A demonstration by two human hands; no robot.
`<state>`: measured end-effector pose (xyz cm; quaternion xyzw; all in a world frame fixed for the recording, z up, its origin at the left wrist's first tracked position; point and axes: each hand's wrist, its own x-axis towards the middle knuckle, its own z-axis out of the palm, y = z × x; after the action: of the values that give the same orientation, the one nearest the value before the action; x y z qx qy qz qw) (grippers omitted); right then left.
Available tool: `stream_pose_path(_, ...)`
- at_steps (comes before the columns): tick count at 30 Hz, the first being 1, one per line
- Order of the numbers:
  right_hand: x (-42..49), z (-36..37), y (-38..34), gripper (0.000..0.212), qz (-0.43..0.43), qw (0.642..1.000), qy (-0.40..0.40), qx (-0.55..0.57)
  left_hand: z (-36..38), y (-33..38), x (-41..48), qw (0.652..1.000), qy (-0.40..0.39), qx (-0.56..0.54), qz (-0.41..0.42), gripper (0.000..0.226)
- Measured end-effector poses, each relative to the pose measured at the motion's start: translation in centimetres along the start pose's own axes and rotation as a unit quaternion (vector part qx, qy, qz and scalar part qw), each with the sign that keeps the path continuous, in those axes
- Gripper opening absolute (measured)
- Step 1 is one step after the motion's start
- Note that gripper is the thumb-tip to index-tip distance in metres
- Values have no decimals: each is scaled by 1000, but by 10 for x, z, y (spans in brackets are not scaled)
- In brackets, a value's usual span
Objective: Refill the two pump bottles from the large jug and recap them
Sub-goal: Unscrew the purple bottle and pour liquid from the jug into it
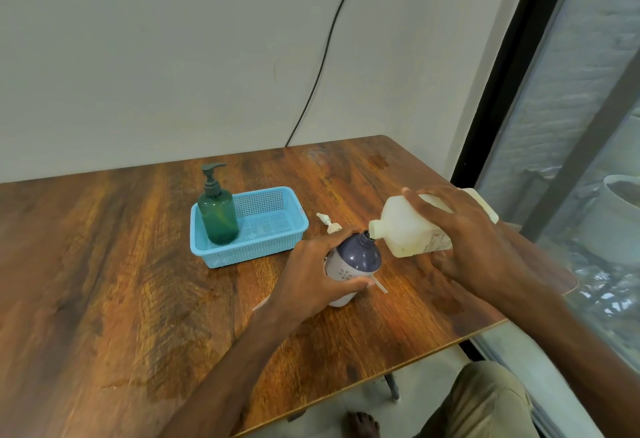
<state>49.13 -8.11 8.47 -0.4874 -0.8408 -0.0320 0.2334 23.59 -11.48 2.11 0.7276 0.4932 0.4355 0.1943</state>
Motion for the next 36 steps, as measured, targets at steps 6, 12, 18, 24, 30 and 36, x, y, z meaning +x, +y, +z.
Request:
stream_pose_path(6, 1, -3, -2, 109, -7, 1000, 1, 2, 0, 1, 0, 1000, 3, 0, 1, 84)
stream_pose_path(12, 2, -4, -1, 107, -9, 1000, -8, -2, 0, 0, -2, 1000, 5, -2, -1, 82)
stream_pose_path(18, 3, -3, 0, 105, -15, 1000, -7, -5, 0, 0, -1, 1000, 4, -6, -4, 81)
stream_pose_path(24, 4, -3, 2, 107, -23, 1000, -13, -12, 0, 0, -2, 1000, 2, -12, -4, 81)
stream_pose_path(30, 4, -2, 4, 104, -19, 1000, -25, -2, 0, 0, -1, 1000, 0, -13, 2, 80)
stream_pose_path(36, 4, -6, 1, 104, -10, 999, -35, -11, 1, -1, -1, 1000, 2, -3, 2, 81)
